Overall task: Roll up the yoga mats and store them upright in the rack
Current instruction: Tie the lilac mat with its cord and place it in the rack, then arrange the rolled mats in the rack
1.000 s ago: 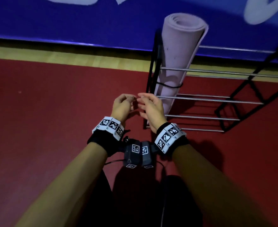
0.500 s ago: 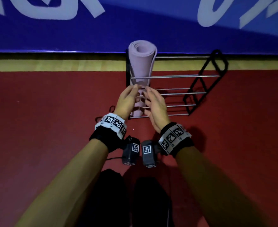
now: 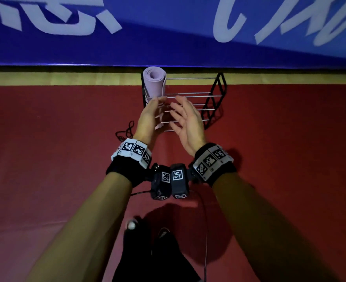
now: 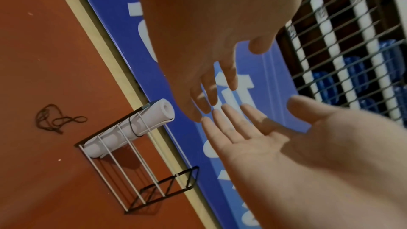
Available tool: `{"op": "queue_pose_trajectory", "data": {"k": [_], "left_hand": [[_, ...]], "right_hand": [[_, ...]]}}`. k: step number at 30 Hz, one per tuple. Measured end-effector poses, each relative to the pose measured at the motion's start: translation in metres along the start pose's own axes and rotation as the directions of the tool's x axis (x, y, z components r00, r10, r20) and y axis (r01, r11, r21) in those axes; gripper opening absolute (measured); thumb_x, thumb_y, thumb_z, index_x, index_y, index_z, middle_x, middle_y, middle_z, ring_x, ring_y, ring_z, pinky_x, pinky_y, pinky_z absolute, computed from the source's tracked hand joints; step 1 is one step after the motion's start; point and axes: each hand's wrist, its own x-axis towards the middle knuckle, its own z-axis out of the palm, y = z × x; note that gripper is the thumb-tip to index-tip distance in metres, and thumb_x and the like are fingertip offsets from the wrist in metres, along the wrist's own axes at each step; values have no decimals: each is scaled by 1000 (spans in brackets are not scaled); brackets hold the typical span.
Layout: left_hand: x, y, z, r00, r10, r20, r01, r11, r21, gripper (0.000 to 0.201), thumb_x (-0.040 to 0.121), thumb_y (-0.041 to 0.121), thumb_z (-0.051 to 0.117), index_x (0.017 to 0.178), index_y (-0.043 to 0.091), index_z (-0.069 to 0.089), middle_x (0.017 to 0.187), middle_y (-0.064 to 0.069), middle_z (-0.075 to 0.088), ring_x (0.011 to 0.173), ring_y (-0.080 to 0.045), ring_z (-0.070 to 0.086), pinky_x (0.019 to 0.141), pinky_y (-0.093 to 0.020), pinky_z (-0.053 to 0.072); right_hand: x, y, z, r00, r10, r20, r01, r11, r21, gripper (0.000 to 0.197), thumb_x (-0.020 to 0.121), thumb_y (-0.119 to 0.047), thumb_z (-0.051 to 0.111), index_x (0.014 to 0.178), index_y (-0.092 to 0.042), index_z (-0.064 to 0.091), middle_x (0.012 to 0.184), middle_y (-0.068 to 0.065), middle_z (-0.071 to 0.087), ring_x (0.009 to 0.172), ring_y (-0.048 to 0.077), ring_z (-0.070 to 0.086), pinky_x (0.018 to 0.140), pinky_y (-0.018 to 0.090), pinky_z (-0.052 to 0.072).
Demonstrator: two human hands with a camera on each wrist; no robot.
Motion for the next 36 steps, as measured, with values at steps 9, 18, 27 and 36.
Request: {"op": "queue_pose_trajectory", "data": {"k": [9,18,27,36], "left_hand": [[-149,7,18,997,56,-43,-61,992,-115,55,104,52,32,136,14,57,122,-6,63,107,-18,59,87,-35,46],[-360,-76,44,979,119,-163,-120,993,3,42,104,47,35,132,25,56,128,-3,62,111,-15,59,97,-42,47],[-525,-177,93,973,215,-81,-123,784,609,50,99,56,38,142,32,46,140,1,54,131,-20,48,111,-36,35],[-665,-267,180,969,185,-164,99,319,943,61,97,64,26,153,40,24,162,-9,25,150,-33,14,120,-56,15]], "right_hand": [[-140,-11,-15,996,-32,81,29,998,47,47,105,-47,40,144,-23,49,150,6,49,137,20,47,110,42,38],[-340,44,-84,990,-53,128,57,998,-33,52,105,-49,38,150,-21,44,148,3,52,134,21,50,111,48,37],[-517,88,-184,984,-138,110,176,775,-607,48,107,-39,41,151,-21,42,151,0,47,136,9,44,102,13,34],[-645,119,-318,985,-106,140,168,334,-928,62,97,-69,26,155,-45,21,164,-2,25,150,30,21,119,60,16]]}}
